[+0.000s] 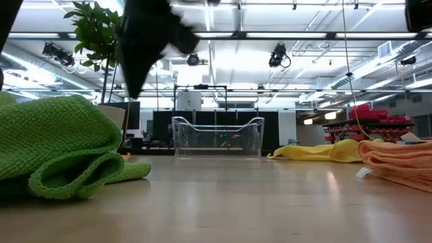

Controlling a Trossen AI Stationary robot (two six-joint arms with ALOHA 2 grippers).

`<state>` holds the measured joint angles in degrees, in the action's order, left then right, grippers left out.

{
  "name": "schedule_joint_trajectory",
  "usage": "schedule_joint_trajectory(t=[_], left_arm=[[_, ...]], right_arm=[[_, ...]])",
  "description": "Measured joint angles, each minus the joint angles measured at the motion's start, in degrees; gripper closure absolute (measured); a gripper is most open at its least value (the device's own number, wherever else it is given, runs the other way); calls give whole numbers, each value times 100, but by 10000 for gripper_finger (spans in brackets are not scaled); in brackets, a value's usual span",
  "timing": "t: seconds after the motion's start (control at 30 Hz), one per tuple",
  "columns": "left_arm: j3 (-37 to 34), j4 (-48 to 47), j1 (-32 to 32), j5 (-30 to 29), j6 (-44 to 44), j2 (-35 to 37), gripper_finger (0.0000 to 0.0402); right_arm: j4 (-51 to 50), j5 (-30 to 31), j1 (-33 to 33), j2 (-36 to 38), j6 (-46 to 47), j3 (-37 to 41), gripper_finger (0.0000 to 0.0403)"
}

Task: Fold microfiber towels
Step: Fold the orange towel on the table

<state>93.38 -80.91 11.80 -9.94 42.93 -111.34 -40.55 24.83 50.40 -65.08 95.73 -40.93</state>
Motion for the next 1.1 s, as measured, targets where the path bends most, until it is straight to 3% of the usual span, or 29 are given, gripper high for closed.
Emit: schedule_joint_trajectory(t=[0.17,0.27,0.5,0.67,0.8,0.93,1.1], left_arm=[[-2081,1349,-802,200,370,1151,317],[-2830,2191,-1210,289,399,1413,313],[-3569,3096,-1929,-177,447,1378,244],[-3942,3988,-2071,-130,295,1370,194],[-4225,4246,-2098,-90,502,1291,178],[-4374,4339,-2128,-20,604,1278,201],[-4337,4372,-2062,7,574,1267,296]], right_arm=[[220,96,-218,-4,-234,0,389],[220,126,-427,-4,-278,0,389],[486,-96,-1081,-7,-530,0,388],[749,-265,-1545,-7,-634,0,388],[1038,-331,-1772,-7,-747,0,388],[1162,-329,-1860,-7,-780,0,388],[1147,-294,-1854,-7,-780,0,388]])
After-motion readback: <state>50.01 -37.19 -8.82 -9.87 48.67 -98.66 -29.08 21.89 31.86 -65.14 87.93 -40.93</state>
